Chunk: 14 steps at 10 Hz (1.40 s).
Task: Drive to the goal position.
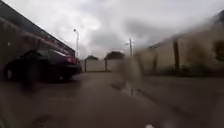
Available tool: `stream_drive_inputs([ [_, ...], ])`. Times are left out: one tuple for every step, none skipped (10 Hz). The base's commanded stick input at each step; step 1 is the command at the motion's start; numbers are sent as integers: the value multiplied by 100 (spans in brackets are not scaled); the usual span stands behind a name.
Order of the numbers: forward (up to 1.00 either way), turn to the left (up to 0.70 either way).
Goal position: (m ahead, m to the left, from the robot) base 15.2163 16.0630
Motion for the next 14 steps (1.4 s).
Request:
stream_drive_inputs([
  [50, 2],
  [50, 2],
  [50, 2],
  [50, 2],
  [50, 2],
  [50, 2],
  [50, 2],
  [50, 2],
  [50, 2],
  [50, 2],
  [50, 2],
  [50, 2],
  [50, 2],
  [50, 2],
])
